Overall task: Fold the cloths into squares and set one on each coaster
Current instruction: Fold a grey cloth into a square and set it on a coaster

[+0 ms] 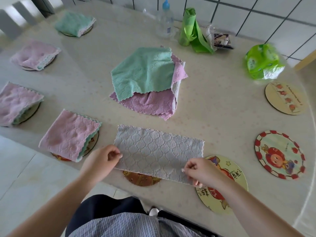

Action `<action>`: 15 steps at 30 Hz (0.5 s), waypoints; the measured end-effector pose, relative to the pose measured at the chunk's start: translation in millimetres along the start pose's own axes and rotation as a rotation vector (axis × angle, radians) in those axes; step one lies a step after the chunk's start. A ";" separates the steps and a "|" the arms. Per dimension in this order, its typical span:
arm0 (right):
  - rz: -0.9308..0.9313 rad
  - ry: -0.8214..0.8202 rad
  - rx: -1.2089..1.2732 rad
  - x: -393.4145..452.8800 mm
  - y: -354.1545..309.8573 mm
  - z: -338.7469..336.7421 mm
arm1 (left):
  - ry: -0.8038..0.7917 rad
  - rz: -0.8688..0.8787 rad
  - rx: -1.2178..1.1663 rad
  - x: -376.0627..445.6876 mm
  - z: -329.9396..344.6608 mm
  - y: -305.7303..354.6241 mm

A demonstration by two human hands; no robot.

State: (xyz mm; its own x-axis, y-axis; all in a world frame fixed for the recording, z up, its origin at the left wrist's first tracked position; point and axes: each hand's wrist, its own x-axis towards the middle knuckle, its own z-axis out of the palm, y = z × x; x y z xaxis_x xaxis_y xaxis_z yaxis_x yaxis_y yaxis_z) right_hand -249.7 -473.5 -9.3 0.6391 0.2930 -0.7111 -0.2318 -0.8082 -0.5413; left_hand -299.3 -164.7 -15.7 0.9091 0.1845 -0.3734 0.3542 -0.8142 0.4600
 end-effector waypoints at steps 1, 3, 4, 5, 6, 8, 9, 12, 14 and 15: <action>-0.031 0.048 -0.032 6.8 -5.7 -3.5 | 0.013 0.071 0.036 -5.7 1.6 5.3; -0.118 0.208 -0.041 26.5 -21.8 -8.3 | -0.012 0.250 0.072 -18.2 12.2 19.4; -0.158 0.293 -0.041 38.0 -31.3 -9.2 | -0.030 0.328 0.080 -23.9 19.2 26.2; -0.191 0.366 -0.055 48.6 -39.9 -9.7 | -0.046 0.398 0.091 -27.6 27.7 32.2; -0.216 0.412 -0.092 58.1 -48.3 -10.8 | -0.054 0.454 0.100 -29.3 37.1 36.7; -0.261 0.417 -0.200 74.0 -62.9 -11.9 | -0.053 0.490 0.092 -30.2 53.2 40.2; -0.275 0.401 -0.263 80.2 -68.7 -12.0 | -0.039 0.485 0.076 -30.3 58.6 40.6; -0.272 0.368 -0.419 92.1 -77.8 -8.1 | 0.027 0.479 0.041 -29.6 66.8 38.9; -0.228 0.372 -0.466 95.9 -80.1 -3.9 | 0.066 0.488 0.034 -29.2 67.8 39.0; -0.213 0.375 -0.481 96.8 -81.0 -2.6 | 0.075 0.486 0.025 -29.4 67.8 39.5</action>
State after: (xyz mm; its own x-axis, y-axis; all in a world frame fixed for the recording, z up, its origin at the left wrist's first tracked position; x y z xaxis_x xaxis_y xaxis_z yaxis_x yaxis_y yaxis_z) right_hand -167.2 -381.0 -33.1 0.8678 0.3444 -0.3582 0.2275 -0.9162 -0.3298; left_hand -326.9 -239.6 -41.2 0.9814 -0.1819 -0.0607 -0.1197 -0.8285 0.5470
